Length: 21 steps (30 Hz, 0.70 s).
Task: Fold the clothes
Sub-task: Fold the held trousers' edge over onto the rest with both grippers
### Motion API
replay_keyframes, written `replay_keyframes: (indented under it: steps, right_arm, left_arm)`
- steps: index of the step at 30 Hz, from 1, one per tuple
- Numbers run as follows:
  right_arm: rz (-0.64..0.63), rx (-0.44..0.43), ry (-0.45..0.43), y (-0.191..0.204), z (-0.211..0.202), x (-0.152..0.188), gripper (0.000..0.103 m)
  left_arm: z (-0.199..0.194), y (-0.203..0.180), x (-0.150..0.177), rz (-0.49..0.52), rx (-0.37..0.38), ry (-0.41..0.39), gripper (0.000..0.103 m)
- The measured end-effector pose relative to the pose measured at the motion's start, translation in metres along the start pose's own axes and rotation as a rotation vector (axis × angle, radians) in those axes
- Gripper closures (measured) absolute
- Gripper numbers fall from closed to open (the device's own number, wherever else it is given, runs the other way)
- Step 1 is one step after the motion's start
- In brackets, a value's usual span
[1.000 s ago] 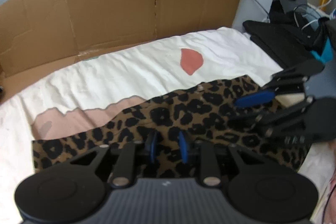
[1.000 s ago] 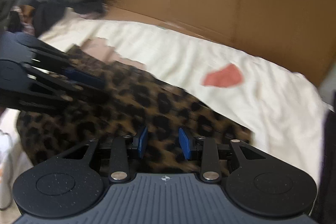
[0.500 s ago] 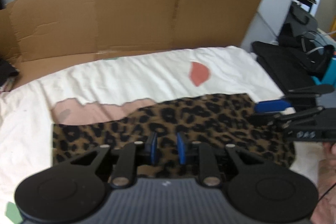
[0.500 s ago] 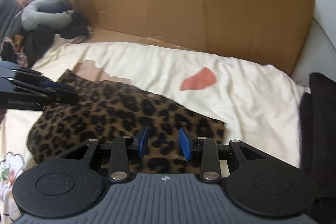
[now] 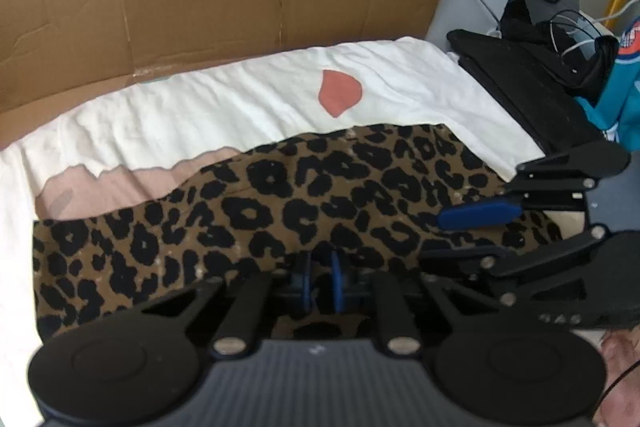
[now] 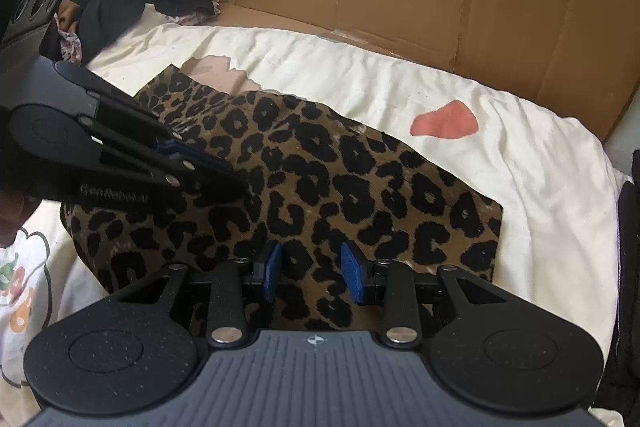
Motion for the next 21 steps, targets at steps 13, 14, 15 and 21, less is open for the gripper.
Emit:
replay_keyframes:
  steps: [13,14,15,21]
  right_arm:
    - [0.020,0.173,0.005,-0.052,-0.028,0.019,0.064]
    - [0.038,0.180,0.001,-0.056,-0.031,0.019,0.064]
    - [0.056,0.187,-0.003,-0.060,-0.035,0.019,0.064]
    - [0.094,0.153,-0.048,-0.056,-0.054,0.013,0.064]
  left_arm:
    - [-0.020,0.031,0.001,-0.051,-0.122,-0.009,0.094]
    - [-0.025,0.033,0.001,-0.065,-0.123,-0.017,0.091]
    - [-0.029,0.033,0.001,-0.075,-0.121,-0.023,0.088]
    - [-0.049,0.022,0.004,-0.106,-0.091,-0.039,0.086]
Point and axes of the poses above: each gripper's, at about its wrist camera, not at the fingertips, and z roughly the way its jaws point, y to its left, x to its underside, the point moved 7 cm from there along z, roughly the way its jaws point, and after that the axes turned 10 degrees about z, right-handed, at the moved point
